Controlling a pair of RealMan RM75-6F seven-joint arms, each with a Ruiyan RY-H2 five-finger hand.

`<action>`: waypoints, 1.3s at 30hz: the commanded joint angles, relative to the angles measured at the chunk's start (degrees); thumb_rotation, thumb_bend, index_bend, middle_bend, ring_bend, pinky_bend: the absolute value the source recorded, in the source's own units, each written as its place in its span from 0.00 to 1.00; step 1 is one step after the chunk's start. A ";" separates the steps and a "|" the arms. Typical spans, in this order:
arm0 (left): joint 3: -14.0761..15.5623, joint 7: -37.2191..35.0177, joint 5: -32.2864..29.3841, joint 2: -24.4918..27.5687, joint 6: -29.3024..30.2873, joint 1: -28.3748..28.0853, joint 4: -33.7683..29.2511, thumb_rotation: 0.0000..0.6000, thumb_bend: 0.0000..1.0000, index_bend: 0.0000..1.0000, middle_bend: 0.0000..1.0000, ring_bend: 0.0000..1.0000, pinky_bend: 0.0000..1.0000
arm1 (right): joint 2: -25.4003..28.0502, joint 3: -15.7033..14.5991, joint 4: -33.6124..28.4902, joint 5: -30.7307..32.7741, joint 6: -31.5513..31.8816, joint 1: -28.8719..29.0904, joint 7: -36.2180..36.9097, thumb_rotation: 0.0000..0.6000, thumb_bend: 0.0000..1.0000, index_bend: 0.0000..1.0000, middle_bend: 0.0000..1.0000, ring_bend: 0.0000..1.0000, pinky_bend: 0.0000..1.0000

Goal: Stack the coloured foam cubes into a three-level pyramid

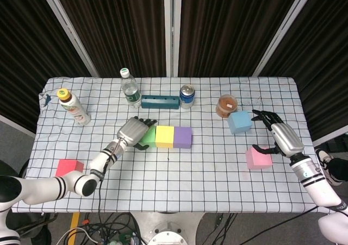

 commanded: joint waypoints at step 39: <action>-0.48 -6.78 10.95 -0.78 -1.97 -0.45 10.59 0.91 0.17 0.08 0.15 0.23 0.23 | 0.01 0.17 -0.44 1.05 -0.22 -0.19 -1.07 1.00 0.20 0.00 0.21 0.04 0.00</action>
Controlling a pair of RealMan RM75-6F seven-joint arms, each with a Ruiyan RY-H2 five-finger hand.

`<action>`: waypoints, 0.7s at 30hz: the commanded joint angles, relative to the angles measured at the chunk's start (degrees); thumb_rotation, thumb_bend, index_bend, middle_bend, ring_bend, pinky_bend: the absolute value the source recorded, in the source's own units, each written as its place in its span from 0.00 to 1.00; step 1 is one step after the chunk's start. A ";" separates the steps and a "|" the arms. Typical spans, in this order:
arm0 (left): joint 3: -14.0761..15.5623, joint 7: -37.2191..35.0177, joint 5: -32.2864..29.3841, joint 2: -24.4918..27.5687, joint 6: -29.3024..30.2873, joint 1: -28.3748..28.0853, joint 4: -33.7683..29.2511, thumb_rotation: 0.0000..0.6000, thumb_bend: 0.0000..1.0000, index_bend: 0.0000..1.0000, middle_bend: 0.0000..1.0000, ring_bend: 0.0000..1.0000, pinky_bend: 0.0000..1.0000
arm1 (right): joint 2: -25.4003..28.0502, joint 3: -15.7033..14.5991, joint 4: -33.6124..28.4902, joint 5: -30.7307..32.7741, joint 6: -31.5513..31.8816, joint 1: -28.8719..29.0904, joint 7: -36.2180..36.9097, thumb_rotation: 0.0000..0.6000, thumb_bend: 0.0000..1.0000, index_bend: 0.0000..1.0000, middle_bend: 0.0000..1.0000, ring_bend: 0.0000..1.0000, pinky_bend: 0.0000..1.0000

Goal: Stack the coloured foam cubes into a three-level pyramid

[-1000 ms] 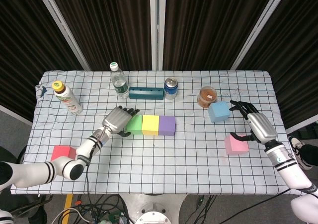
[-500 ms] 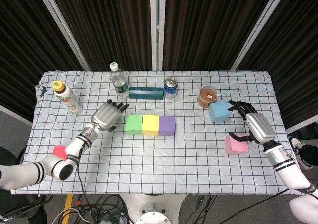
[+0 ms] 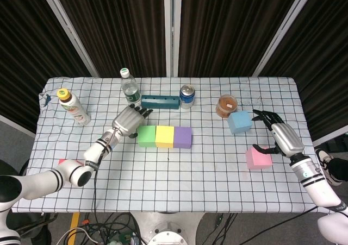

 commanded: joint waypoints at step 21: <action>-1.98 -7.89 1.53 8.70 10.28 8.28 -11.83 0.97 0.17 0.08 0.15 0.23 0.23 | -0.38 -0.79 0.61 0.52 0.87 -1.41 -2.10 1.00 0.20 0.00 0.21 0.04 0.00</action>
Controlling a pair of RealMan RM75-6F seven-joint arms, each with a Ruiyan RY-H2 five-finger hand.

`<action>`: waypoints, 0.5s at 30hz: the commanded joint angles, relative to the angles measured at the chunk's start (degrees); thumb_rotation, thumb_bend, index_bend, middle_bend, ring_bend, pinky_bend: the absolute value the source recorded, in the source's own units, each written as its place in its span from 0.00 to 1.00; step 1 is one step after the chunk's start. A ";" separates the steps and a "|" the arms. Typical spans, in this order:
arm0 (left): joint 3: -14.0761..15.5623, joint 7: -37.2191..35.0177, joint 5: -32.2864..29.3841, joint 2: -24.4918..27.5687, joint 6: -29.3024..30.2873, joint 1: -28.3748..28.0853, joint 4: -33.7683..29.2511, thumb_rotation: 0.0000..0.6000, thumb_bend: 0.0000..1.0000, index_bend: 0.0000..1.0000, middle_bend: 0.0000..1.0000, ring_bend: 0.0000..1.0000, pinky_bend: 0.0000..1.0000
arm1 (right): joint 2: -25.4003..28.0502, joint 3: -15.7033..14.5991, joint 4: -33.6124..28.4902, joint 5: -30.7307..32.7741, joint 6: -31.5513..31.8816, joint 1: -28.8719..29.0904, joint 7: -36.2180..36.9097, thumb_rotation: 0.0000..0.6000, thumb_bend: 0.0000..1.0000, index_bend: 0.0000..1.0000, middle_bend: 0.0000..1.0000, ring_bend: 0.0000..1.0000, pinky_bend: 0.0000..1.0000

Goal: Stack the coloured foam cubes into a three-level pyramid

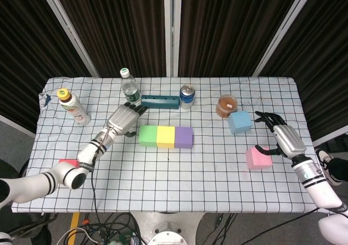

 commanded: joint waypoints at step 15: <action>6.62 -8.52 9.84 16.64 19.32 19.84 -17.01 1.00 0.17 0.11 0.16 0.23 0.22 | 1.32 -0.43 -1.59 -0.84 3.30 -2.49 -0.66 1.00 0.20 0.00 0.22 0.04 0.00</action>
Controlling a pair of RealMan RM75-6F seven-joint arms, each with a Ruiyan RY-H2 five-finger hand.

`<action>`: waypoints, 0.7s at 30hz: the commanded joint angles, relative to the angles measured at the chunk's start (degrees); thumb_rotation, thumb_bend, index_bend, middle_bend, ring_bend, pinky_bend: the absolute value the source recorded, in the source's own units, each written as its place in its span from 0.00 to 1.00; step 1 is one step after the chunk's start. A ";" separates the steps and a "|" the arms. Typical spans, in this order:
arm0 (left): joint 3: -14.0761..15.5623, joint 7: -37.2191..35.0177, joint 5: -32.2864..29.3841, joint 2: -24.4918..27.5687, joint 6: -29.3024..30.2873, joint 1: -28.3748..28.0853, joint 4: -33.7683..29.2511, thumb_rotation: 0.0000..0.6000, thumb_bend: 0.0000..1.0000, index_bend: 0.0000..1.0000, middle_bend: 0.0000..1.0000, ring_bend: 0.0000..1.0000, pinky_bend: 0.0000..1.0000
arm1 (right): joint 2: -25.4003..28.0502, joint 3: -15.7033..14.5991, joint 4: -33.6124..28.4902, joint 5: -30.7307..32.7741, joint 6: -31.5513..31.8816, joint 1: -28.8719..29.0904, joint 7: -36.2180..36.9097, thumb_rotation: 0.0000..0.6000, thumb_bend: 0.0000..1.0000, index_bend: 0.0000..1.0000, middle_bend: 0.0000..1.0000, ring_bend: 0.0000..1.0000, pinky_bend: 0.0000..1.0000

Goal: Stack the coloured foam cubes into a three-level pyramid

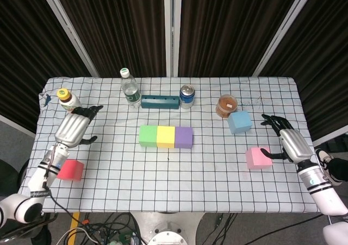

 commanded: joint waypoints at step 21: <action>10.08 4.82 6.60 8.85 -0.05 11.13 -10.85 1.00 0.17 0.10 0.14 0.20 0.15 | 0.90 1.03 -1.31 -0.29 -0.61 0.79 -0.75 1.00 0.20 0.00 0.22 0.04 0.00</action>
